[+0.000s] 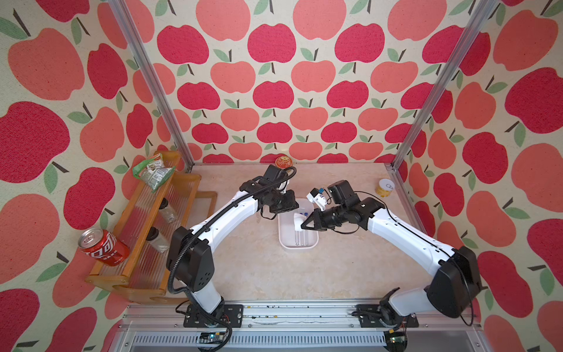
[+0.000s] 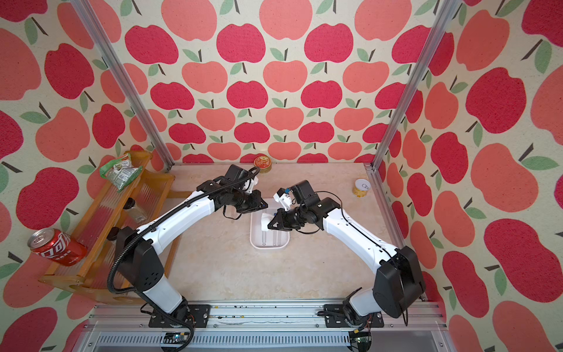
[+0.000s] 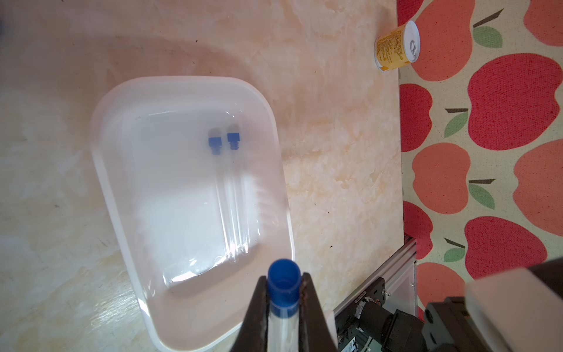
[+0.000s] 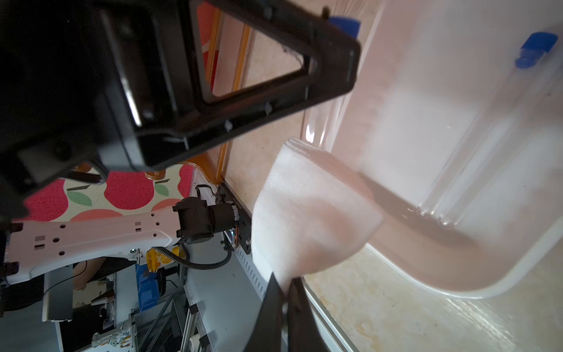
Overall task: Wipe the exteriors of test tubes
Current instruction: Wipe the dirt from the test tube.
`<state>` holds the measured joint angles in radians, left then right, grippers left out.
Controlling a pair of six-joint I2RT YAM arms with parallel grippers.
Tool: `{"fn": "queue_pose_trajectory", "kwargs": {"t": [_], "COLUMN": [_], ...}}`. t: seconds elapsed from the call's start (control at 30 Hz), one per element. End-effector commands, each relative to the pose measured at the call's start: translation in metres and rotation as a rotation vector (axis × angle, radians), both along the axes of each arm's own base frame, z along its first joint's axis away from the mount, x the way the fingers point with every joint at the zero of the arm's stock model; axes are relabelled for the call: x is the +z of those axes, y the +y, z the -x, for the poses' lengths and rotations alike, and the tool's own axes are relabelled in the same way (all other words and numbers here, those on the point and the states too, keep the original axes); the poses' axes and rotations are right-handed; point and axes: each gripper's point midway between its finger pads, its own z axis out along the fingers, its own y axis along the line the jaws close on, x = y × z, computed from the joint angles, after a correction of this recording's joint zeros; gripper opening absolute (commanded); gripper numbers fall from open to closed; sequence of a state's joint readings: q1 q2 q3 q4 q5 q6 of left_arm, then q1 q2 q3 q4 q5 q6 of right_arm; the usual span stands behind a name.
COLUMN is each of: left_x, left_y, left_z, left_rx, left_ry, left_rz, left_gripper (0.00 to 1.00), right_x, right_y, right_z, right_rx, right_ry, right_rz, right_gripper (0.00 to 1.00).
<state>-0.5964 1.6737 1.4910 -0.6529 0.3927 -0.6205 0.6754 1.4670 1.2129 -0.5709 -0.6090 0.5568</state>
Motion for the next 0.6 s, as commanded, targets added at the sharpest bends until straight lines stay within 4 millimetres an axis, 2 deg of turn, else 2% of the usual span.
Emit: {"fn": "queue_pose_trajectory", "kwargs": {"t": [0.0, 0.1, 0.23, 0.4, 0.57], "left_x": [0.013, 0.013, 0.014, 0.014, 0.017], "left_y": [0.004, 0.004, 0.005, 0.005, 0.004], "left_z": [0.003, 0.003, 0.003, 0.001, -0.003], "left_rx": [0.015, 0.016, 0.017, 0.014, 0.015], "left_ry": [-0.015, -0.015, -0.019, -0.022, -0.026], "left_rz": [0.016, 0.014, 0.011, 0.009, 0.010], "left_gripper": [0.12, 0.12, 0.12, 0.12, 0.12], "right_x": [0.000, 0.001, 0.003, -0.002, -0.019], "right_y": [-0.001, 0.001, 0.004, 0.000, -0.005], "right_z": [-0.016, -0.027, -0.026, -0.008, 0.024], "right_rx": [-0.010, -0.028, -0.022, 0.006, 0.048], "right_ry": [-0.015, -0.022, -0.007, 0.010, 0.034], "right_rz": [0.039, 0.055, 0.047, 0.059, 0.109], "right_gripper": [0.00, 0.00, 0.00, 0.00, 0.00]}}
